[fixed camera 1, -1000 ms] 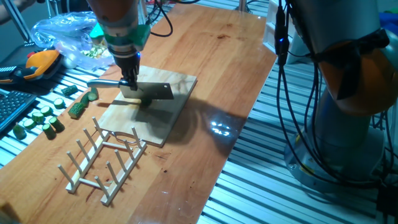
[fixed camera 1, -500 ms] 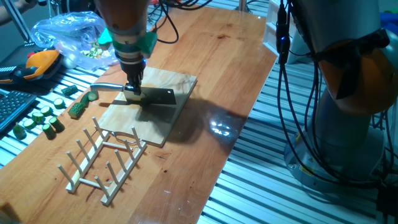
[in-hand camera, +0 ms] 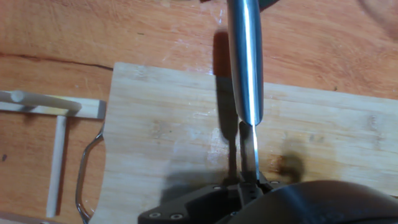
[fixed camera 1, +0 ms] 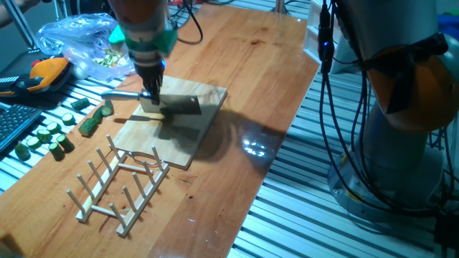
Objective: Chop the cucumber into shreds
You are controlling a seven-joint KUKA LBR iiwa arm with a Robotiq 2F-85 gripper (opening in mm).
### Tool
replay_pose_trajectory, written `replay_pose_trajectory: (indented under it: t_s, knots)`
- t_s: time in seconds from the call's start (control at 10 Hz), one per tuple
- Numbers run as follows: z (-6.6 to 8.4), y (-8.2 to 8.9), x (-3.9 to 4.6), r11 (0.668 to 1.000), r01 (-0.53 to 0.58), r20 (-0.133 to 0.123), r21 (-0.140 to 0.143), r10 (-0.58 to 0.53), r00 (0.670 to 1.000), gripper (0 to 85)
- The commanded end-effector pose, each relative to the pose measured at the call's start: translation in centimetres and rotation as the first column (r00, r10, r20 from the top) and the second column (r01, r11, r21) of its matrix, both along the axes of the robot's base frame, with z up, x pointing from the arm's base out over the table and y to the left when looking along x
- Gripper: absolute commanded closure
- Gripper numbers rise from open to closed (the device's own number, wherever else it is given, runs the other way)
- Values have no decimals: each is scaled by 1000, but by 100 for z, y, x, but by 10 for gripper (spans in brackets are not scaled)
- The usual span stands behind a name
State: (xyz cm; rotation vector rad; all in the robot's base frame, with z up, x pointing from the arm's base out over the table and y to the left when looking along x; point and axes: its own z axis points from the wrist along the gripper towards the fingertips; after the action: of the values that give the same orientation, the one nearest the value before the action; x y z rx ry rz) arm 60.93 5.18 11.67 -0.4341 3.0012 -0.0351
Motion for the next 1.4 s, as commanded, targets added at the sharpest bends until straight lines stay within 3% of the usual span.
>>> replay_pose_trajectory:
  t_s: [0.0, 0.4, 0.7, 1.0, 1.1, 1.2, 1.3]
  knots:
    - [5, 1, 0, 1000, -1, 1, -2, 1, 1000, 850]
    - [-40, 20, 15, 1000, -1, 4, 1, 1, 1000, 850]
    - [-48, 124, -28, 999, 35, -26, 27, -34, 999, 850]
    - [-80, 241, -78, 998, 53, -18, 22, -53, 998, 850]
    - [-70, 240, -79, 998, 55, -26, 31, -54, 998, 850]
    - [-67, 250, -88, 994, 82, -50, 68, -79, 996, 850]
    - [-78, 276, -101, 995, 87, -46, 56, -84, 995, 850]
